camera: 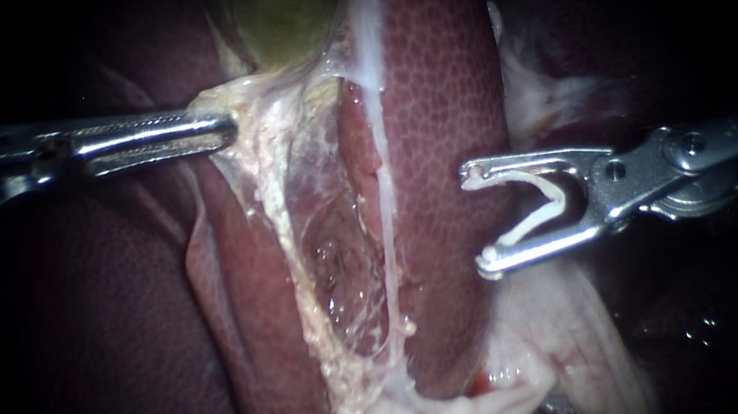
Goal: Grabbing gallbladder
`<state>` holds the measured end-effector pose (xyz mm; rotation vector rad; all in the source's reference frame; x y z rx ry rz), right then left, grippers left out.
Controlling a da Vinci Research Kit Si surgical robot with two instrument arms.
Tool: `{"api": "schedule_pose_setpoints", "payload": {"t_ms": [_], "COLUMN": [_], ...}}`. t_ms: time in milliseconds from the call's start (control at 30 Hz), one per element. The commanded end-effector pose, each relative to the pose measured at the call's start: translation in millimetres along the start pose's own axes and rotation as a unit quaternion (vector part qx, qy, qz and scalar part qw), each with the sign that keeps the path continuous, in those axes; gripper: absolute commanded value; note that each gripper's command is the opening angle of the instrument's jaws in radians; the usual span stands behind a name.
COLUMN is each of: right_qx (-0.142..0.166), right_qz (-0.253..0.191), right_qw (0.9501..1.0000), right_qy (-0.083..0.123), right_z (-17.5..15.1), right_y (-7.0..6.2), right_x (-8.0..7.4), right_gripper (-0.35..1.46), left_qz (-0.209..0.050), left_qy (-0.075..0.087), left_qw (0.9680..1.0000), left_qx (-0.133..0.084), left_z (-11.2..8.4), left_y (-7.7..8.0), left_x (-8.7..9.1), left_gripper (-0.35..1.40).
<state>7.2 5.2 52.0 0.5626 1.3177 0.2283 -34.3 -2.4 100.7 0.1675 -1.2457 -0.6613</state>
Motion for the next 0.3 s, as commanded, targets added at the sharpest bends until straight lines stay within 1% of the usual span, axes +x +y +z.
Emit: {"api": "schedule_pose_setpoints", "payload": {"t_ms": [33,300], "right_qx": [0.000,0.000], "right_qz": [0.000,0.000], "right_qw": [1.0000,1.0000], "right_qy": [0.000,0.000], "right_z": [0.0,0.0], "right_y": [0.0,0.0], "right_x": [0.0,0.0], "right_gripper": [0.57,0.57], "left_qz": [0.000,0.000], "left_qy": [0.000,0.001], "left_qw": [1.0000,1.0000], "left_qx": [-0.001,-0.005], "left_z": [0.0,0.1], "left_y": [0.0,0.0], "left_x": [0.1,0.1], "left_gripper": [-0.35,-0.35]}}
